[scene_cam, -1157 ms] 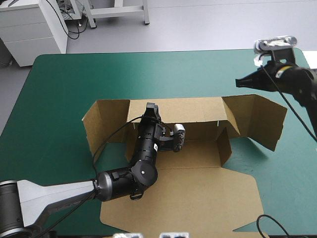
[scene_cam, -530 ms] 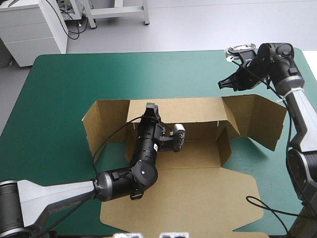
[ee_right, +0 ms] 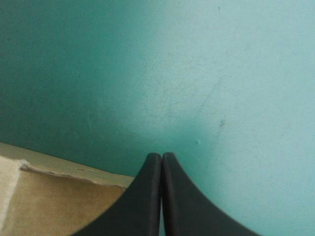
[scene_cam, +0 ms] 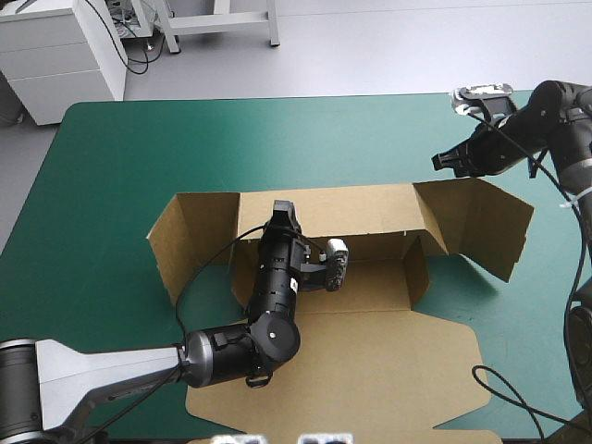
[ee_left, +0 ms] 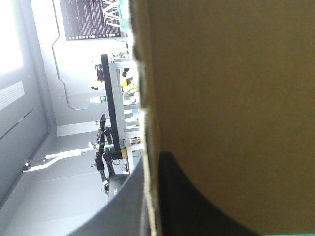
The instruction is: Fold the box
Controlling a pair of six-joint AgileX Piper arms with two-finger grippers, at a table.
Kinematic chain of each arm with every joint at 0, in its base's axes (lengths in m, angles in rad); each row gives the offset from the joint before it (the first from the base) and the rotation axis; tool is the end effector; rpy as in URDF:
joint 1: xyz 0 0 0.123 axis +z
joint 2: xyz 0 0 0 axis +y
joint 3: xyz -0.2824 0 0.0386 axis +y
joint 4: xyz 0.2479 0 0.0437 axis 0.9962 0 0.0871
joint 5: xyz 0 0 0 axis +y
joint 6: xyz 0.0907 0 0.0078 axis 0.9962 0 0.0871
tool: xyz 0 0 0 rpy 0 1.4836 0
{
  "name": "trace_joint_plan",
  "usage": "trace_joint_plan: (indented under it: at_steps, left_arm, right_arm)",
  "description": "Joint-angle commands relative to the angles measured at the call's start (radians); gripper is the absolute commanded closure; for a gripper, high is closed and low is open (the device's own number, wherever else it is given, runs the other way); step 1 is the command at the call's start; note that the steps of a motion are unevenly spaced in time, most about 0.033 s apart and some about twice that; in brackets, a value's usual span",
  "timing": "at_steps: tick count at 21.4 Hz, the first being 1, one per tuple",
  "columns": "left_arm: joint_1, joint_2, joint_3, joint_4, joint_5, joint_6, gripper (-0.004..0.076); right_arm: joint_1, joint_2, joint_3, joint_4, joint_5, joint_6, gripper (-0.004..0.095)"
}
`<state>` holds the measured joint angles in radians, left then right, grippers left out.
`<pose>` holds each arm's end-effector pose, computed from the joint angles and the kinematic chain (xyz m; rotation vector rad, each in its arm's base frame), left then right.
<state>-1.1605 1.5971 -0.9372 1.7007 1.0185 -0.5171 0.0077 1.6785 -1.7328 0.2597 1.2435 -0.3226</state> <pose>0.1958 -0.2574 0.2695 1.4439 1.2240 1.0542 0.3543 0.0249 0.3783 -0.3999 2.5987 0.2487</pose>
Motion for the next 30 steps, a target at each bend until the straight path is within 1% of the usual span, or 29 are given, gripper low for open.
trace_joint_plan:
  at_steps: [1,6,9,12,15,21,23,25,28,30]
  left_arm:
    - [-0.034,-0.039,-0.02,0.081,0.021,-0.012,0.0731]
    - [-0.051,-0.039,-0.02,0.081,0.025,-0.02,0.0731]
    - [-0.051,-0.039,-0.02,0.081,0.025,-0.016,0.0731]
    - [-0.051,-0.039,-0.02,0.085,0.025,-0.016,0.0731]
    - [-0.051,-0.039,-0.02,0.085,0.025,-0.016,0.0731]
    - [-0.051,-0.039,-0.02,0.085,0.025,-0.016,0.0731]
    - [-0.051,-0.039,-0.02,0.085,0.025,-0.016,0.0731]
    - [-0.051,-0.039,-0.02,0.083,0.025,-0.016,0.0731]
    - [-0.051,-0.039,-0.02,0.083,0.025,-0.016,0.0731]
    - [-0.051,-0.039,-0.02,0.083,0.025,-0.016,0.0731]
  right_arm:
    - [-0.012,-0.051,0.013,0.045,0.004,-0.029,0.0927]
    - [-0.012,-0.054,0.024,0.058,-0.044,-0.041,0.0927]
    - [-0.012,-0.061,0.039,0.058,0.005,-0.04,0.0927]
    - [-0.012,-0.101,0.108,0.052,0.005,-0.035,0.0927]
    - [-0.012,-0.181,0.21,0.012,0.003,-0.038,0.0927]
    - [-0.014,-0.345,0.371,0.003,-0.039,-0.03,0.0927]
    - [-0.014,-0.409,0.452,0.017,-0.071,-0.042,0.0927]
    - [-0.014,-0.461,0.505,0.006,-0.096,-0.045,0.0927]
    - [-0.014,-0.507,0.537,0.023,-0.093,-0.045,0.0927]
    - [-0.014,-0.53,0.566,0.061,-0.095,-0.057,0.0927]
